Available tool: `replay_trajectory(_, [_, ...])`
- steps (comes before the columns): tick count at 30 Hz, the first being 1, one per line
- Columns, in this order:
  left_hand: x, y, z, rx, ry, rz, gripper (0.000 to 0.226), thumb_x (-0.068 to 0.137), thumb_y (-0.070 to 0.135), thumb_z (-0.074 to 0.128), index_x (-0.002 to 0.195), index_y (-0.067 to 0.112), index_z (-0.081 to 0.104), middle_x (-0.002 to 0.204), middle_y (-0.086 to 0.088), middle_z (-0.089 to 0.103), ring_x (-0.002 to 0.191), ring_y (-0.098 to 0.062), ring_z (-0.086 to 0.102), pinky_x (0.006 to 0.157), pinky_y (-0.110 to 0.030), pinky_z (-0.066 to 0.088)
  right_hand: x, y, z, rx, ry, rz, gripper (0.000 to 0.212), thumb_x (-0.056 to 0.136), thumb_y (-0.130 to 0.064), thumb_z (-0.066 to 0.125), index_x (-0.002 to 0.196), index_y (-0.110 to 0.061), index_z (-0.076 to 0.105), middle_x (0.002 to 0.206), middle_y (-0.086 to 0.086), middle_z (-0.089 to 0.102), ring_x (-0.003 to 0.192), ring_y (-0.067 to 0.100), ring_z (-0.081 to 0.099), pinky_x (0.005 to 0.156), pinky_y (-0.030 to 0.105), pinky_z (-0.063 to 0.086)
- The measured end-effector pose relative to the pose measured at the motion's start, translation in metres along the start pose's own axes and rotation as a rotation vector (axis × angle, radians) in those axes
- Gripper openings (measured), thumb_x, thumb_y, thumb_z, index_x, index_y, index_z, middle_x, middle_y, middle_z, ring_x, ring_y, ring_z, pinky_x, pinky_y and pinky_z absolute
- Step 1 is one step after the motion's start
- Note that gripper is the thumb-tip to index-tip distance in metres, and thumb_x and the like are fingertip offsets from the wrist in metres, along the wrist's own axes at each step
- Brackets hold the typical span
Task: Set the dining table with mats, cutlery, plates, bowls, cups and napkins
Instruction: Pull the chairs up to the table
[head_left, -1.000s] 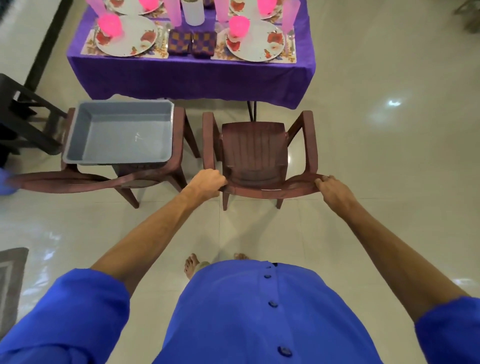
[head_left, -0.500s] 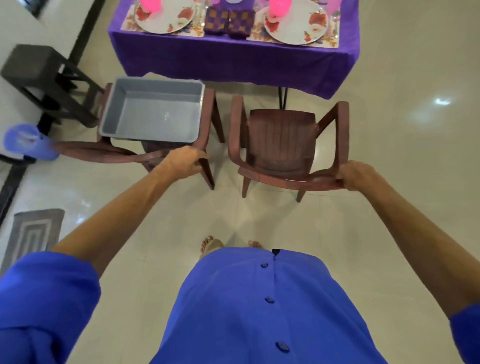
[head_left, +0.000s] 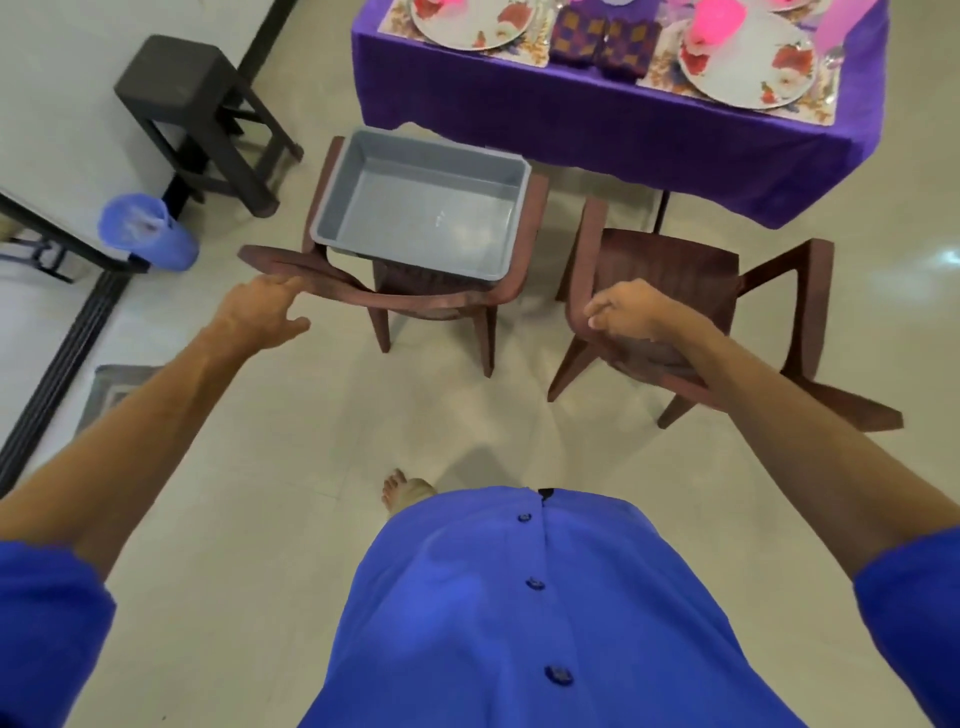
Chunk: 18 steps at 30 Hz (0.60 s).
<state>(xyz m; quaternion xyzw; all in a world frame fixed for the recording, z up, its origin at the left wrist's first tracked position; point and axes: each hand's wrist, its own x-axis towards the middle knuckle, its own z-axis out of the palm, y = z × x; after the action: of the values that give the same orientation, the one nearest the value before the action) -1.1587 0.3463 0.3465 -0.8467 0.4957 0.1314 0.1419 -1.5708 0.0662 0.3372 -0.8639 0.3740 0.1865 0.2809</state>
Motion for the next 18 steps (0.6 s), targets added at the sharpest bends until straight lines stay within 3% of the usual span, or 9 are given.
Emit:
replay_trajectory(2, [0.01, -0.04, 0.009, 0.054, -0.04, 0.019, 0.063, 0.092, 0.035, 0.074, 0.15, 0.024, 0.049, 0.143, -0.011, 0.06, 0.123, -0.037, 0.06, 0.097, -0.049, 0.054, 0.017, -0.048, 0.013, -0.037, 0.071, -0.031, 0.028, 0.101, -0.018, 0.058, 0.123, -0.007, 0.071, 0.125, 0.01, 0.071, 0.116, 0.032, 0.065, 0.092, 0.033, 0.046])
replay_trajectory(5, [0.024, -0.083, 0.012, 0.123, -0.081, 0.069, 0.064, 0.095, 0.035, 0.071, 0.153, 0.029, 0.046, 0.152, -0.003, 0.055, 0.13, -0.03, 0.058, 0.101, -0.045, 0.052, 0.039, -0.117, 0.033, -0.125, 0.069, -0.094, 0.054, 0.097, -0.026, 0.066, 0.148, -0.015, 0.053, 0.144, 0.012, 0.059, 0.13, 0.034, 0.057, 0.106, 0.043, 0.045])
replay_trajectory(8, [0.04, -0.123, 0.019, 0.143, -0.071, 0.133, 0.063, 0.097, 0.03, 0.067, 0.156, 0.032, 0.043, 0.157, 0.0, 0.051, 0.135, -0.028, 0.055, 0.104, -0.044, 0.05, 0.061, -0.174, 0.054, -0.217, 0.067, -0.082, 0.068, 0.094, -0.026, 0.065, 0.156, -0.021, 0.038, 0.149, 0.01, 0.051, 0.132, 0.033, 0.055, 0.102, 0.047, 0.049])
replay_trajectory(10, [0.054, -0.145, 0.022, 0.137, -0.039, 0.15, 0.066, 0.095, 0.028, 0.069, 0.155, 0.031, 0.042, 0.156, -0.002, 0.051, 0.131, -0.03, 0.057, 0.102, -0.045, 0.051, 0.077, -0.202, 0.068, -0.3, 0.083, -0.062, 0.059, 0.096, -0.017, 0.056, 0.153, -0.019, 0.041, 0.14, 0.012, 0.056, 0.123, 0.035, 0.06, 0.094, 0.049, 0.055])
replay_trajectory(13, [0.067, -0.158, 0.024, 0.093, 0.032, 0.2, 0.062, 0.091, 0.026, 0.077, 0.146, 0.028, 0.046, 0.151, -0.006, 0.054, 0.124, -0.033, 0.06, 0.099, -0.049, 0.055, 0.09, -0.225, 0.079, -0.401, 0.179, 0.011, 0.035, 0.099, -0.002, 0.045, 0.13, -0.01, 0.058, 0.114, 0.014, 0.066, 0.101, 0.035, 0.068, 0.08, 0.048, 0.058])
replay_trajectory(18, [0.092, -0.157, 0.021, 0.02, 0.054, 0.294, 0.07, 0.09, 0.002, 0.072, 0.15, 0.024, 0.043, 0.155, -0.007, 0.05, 0.124, -0.036, 0.06, 0.099, -0.048, 0.056, 0.093, -0.241, 0.082, -0.509, 0.183, 0.085, 0.025, 0.101, 0.003, 0.043, 0.112, -0.001, 0.065, 0.102, 0.017, 0.07, 0.093, 0.038, 0.071, 0.073, 0.046, 0.054])
